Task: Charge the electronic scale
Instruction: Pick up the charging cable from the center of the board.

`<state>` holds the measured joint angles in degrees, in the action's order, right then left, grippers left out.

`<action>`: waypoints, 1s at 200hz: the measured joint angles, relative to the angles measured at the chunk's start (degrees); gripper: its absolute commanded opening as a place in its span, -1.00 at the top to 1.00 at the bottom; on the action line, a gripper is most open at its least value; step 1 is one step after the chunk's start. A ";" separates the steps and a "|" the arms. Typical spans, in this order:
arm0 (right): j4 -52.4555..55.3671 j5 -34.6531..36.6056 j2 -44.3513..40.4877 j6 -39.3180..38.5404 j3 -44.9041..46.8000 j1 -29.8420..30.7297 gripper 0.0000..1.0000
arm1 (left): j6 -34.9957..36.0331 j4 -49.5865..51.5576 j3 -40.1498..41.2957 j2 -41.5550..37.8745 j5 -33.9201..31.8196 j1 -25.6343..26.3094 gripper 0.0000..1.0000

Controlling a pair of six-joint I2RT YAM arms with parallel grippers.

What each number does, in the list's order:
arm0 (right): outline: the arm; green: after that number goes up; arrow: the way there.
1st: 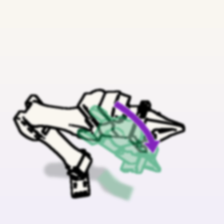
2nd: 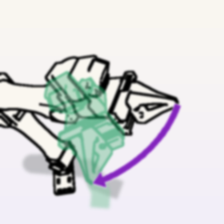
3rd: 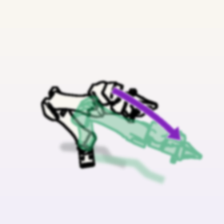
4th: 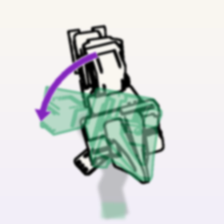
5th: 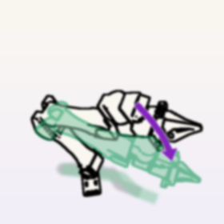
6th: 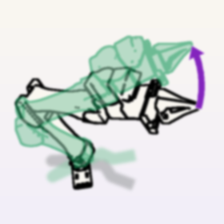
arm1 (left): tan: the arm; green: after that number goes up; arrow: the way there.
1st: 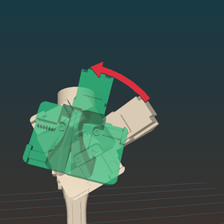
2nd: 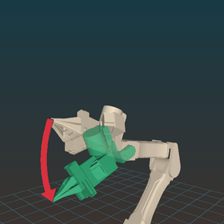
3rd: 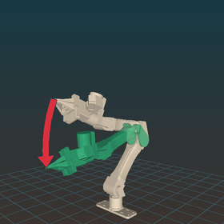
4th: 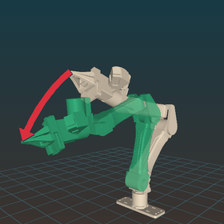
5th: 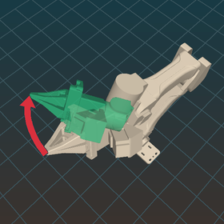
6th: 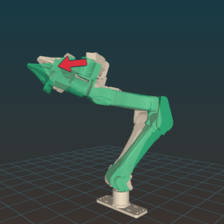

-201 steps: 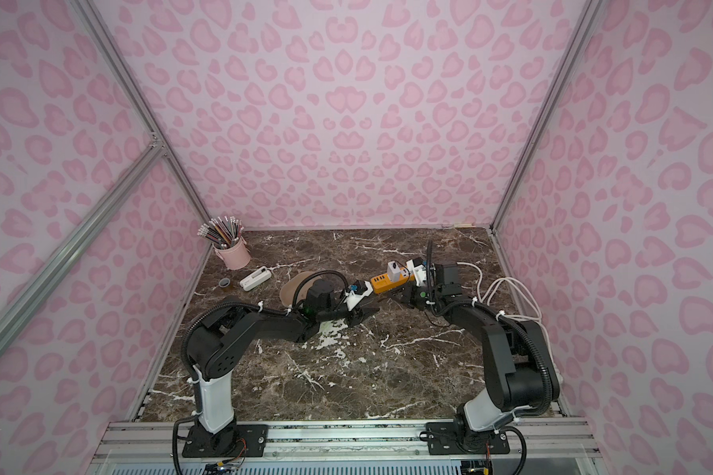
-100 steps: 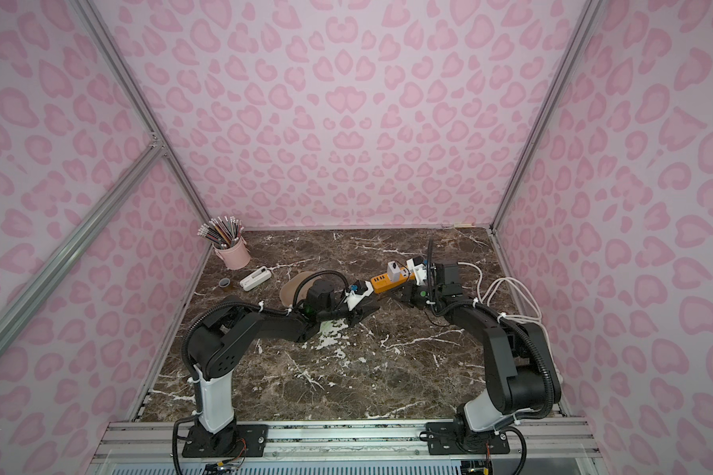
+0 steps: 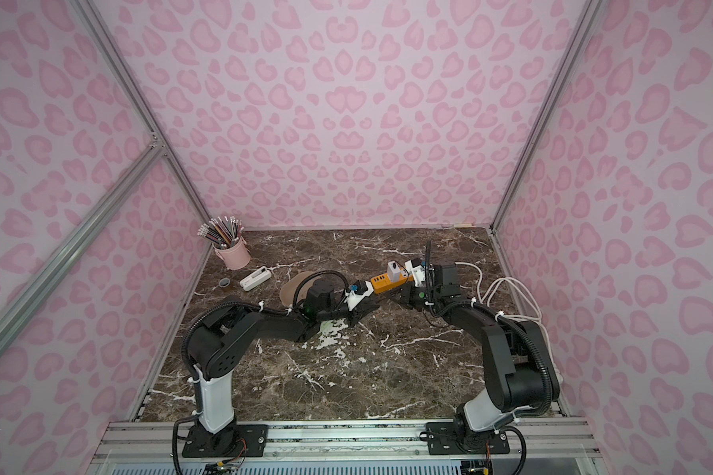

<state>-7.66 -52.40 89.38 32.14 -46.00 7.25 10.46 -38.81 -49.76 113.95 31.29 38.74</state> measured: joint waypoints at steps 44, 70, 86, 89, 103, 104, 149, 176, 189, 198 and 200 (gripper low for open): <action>-0.39 -0.02 0.24 0.02 0.00 0.04 0.88 | 0.02 0.00 -0.04 0.00 0.35 0.00 0.77; -0.76 -0.04 0.24 0.04 0.00 0.02 0.60 | 0.02 0.00 -0.09 0.00 0.42 0.00 0.79; -1.29 -0.02 0.07 -0.02 0.39 -0.20 0.41 | 0.02 0.04 -0.20 0.00 0.85 -0.07 0.83; -1.22 -0.04 -0.02 0.02 0.46 -0.20 0.38 | 0.02 0.02 -0.22 0.00 0.87 -0.09 0.83; -1.33 -0.04 -0.57 -0.02 0.83 -0.63 0.24 | 0.02 0.02 -0.39 -0.04 1.40 -0.28 0.84; -1.33 -0.04 -0.61 -0.04 0.83 -0.68 0.23 | 0.02 0.02 -0.39 -0.04 1.42 -0.31 0.84; -1.11 -0.42 -4.59 -4.44 2.08 -5.16 0.04 | 0.13 0.98 -1.51 -1.05 3.45 -1.22 0.85; -0.31 -1.09 -7.78 -8.35 2.54 -8.74 0.04 | 1.16 3.48 -3.10 -1.55 5.33 -2.08 0.86; -0.04 -1.05 -8.98 -10.34 1.99 -9.38 0.07 | 1.57 5.35 -4.17 -1.62 6.34 -2.67 0.86; -0.63 -1.11 -9.57 -11.56 1.77 -9.42 0.10 | 2.01 6.88 -4.94 -1.75 6.97 -2.97 0.86; -0.74 -1.11 -9.66 -11.72 1.77 -9.44 0.11 | 2.14 7.28 -5.14 -1.84 7.13 -3.08 0.86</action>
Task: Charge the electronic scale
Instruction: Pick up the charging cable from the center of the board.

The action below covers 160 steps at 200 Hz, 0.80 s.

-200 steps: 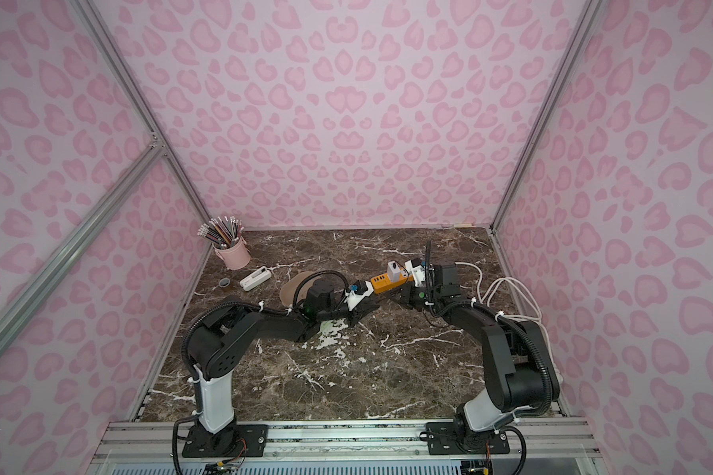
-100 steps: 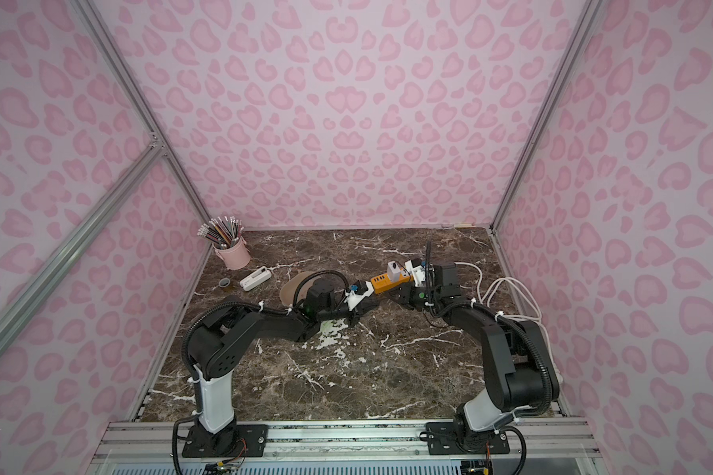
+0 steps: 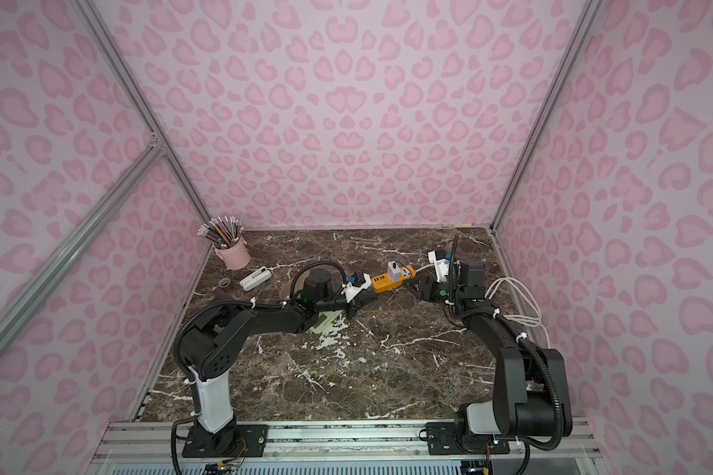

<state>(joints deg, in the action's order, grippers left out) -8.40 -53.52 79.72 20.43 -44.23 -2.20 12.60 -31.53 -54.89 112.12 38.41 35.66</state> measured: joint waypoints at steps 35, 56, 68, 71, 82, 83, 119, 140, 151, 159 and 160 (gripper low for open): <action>-3.78 0.20 -0.79 -2.45 0.15 -0.98 0.16 | 3.19 7.02 -3.32 -1.18 2.21 -1.25 0.86; -7.91 -2.10 -1.27 -4.63 0.15 -2.38 0.16 | 6.40 13.57 -6.80 -1.16 3.06 -1.99 0.87; -10.86 -4.24 -1.62 -5.86 0.15 -3.52 0.16 | 8.39 17.20 -9.20 -0.87 3.63 -2.51 0.87; -11.47 -4.74 -1.75 -6.21 0.15 -3.69 0.16 | 8.72 17.81 -9.60 -0.83 3.76 -2.64 0.87; -12.96 -6.14 -2.56 -8.11 0.02 -4.09 0.16 | 10.14 20.68 -10.78 -0.76 4.22 -3.28 0.87; -13.07 -6.21 -2.62 -8.28 0.02 -4.09 0.16 | 10.23 20.83 -10.84 -0.76 4.24 -3.32 0.86; -8.98 -9.01 -2.73 -21.51 -5.75 0.55 0.13 | 14.25 28.61 -13.53 -0.87 4.81 -4.31 0.86; -1.44 -9.35 1.01 -32.06 -12.57 5.53 0.16 | 16.92 32.87 -16.15 -0.87 4.79 -4.26 0.85; 1.97 -9.68 3.17 -36.15 -14.82 6.73 0.18 | 18.36 35.54 -17.70 -0.85 4.81 -4.26 0.85; 4.35 -9.79 4.76 -38.84 -16.15 7.39 0.18 | 19.52 37.38 -18.78 -0.85 4.87 -4.26 0.85; 4.59 -9.79 4.90 -39.08 -16.22 7.45 0.18 | 19.63 37.51 -18.86 -0.85 4.87 -4.26 0.85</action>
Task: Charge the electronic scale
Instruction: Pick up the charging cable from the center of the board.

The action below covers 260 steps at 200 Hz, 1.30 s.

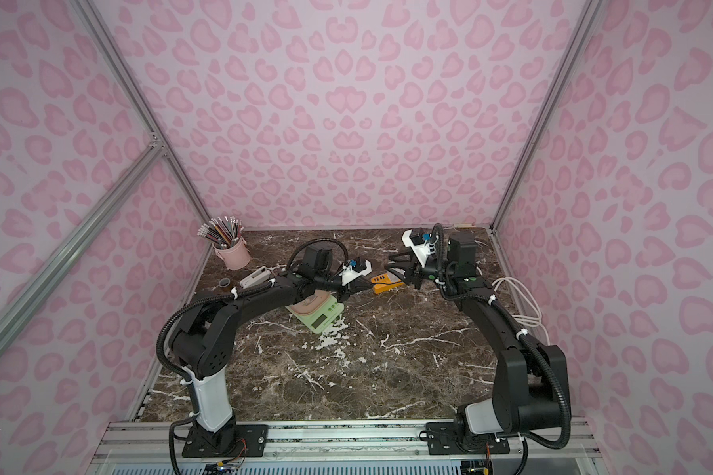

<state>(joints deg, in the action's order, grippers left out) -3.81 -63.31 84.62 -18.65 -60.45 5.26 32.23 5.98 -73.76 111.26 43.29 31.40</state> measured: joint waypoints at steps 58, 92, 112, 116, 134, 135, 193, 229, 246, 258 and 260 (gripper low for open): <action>11.78 0.17 6.97 -15.93 -5.22 2.58 0.18 | 4.31 7.61 -2.80 -0.52 0.79 0.00 0.85; 14.27 2.19 8.66 -24.13 -5.01 3.96 0.23 | 4.90 9.40 -3.43 -1.18 1.27 0.00 0.85; 15.04 2.47 9.86 -27.47 -4.70 4.22 0.25 | 5.22 9.77 -3.87 -1.20 1.44 0.11 0.85; 15.02 2.47 10.05 -27.89 -4.70 4.22 0.26 | 5.25 9.84 -3.93 -1.20 1.46 0.11 0.85; 15.10 2.38 10.91 -29.51 -4.92 4.39 0.30 | 5.31 10.08 -3.98 -1.38 1.49 0.24 0.86; 15.15 2.38 10.97 -29.57 -4.98 4.39 0.31 | 5.31 10.10 -3.98 -1.40 1.49 0.26 0.86; 17.18 2.03 13.00 -31.50 -5.88 5.11 0.55 | 5.44 11.28 -4.46 -1.51 1.20 0.33 0.87; 17.35 1.38 13.05 -31.76 -5.88 5.22 0.70 | 5.44 11.56 -4.81 -1.51 0.66 0.31 0.87; 17.05 1.09 13.05 -31.74 -5.79 5.22 0.75 | 5.46 11.63 -4.92 -1.51 0.39 0.33 0.87; 16.68 1.01 13.00 -31.71 -5.55 5.22 0.78 | 5.62 11.78 -4.96 -1.51 0.37 0.33 0.87; 16.46 1.01 12.96 -31.71 -5.44 5.22 0.78 | 5.66 11.80 -4.98 -1.51 0.35 0.33 0.87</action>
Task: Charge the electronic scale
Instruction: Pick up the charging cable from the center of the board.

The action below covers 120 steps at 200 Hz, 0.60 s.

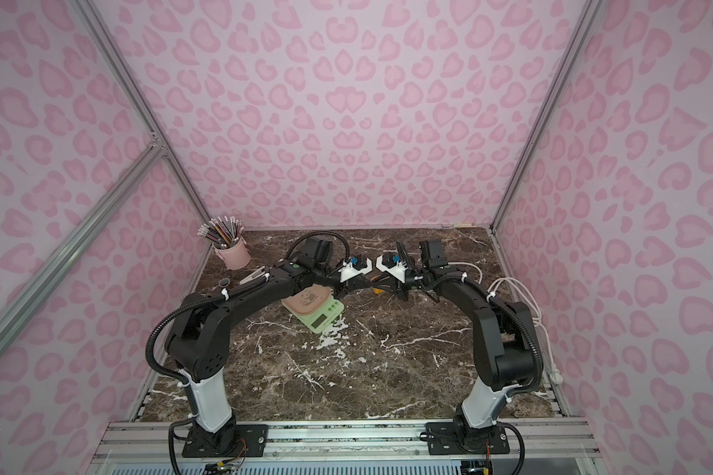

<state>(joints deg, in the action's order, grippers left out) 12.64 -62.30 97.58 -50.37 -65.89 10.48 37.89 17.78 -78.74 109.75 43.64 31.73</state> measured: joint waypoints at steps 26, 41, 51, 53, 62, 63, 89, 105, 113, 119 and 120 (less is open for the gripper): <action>-0.44 -0.20 -0.15 0.02 0.39 0.04 0.84 | 0.17 0.61 -0.13 0.00 0.00 0.00 0.87; -0.63 -0.24 -0.15 0.02 0.39 0.04 0.87 | 0.20 0.72 -0.24 0.00 0.00 0.00 0.87; -0.66 -0.28 -0.15 0.09 0.39 0.07 0.90 | 0.20 0.74 -0.24 0.00 0.00 0.00 0.81; -0.68 -0.28 -0.15 0.24 0.42 0.07 0.91 | 0.20 0.76 -0.24 0.00 0.00 0.00 0.79; -0.79 -0.31 -0.15 0.66 0.46 0.07 0.94 | 0.17 0.79 -0.24 0.00 -0.04 0.00 0.67; -0.81 -0.31 -0.15 0.66 0.46 0.07 0.95 | 0.17 0.79 -0.24 0.00 -0.07 0.00 0.66; -1.57 -0.63 0.22 1.42 0.48 0.28 0.97 | -1.07 -0.92 0.57 -0.35 -0.85 0.11 0.31; -1.79 -0.68 1.01 1.55 0.44 0.28 0.98 | -3.76 -3.54 3.23 -2.45 -2.62 0.15 0.12; -1.84 -0.76 1.53 1.57 0.37 0.26 0.99 | -5.55 -5.97 5.25 -4.26 -3.67 0.17 0.05; -1.86 -0.85 1.97 1.90 0.31 0.15 0.99 | -7.19 -8.11 7.04 -5.77 -4.46 0.20 0.03; -1.86 -0.85 2.01 1.99 0.28 0.15 0.98 | -7.58 -8.72 7.56 -6.19 -4.72 0.20 0.02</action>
<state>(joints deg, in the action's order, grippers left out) 10.79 -63.16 99.59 -48.38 -65.60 10.63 30.30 9.06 -71.18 103.57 38.92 31.92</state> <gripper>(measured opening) 0.110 0.473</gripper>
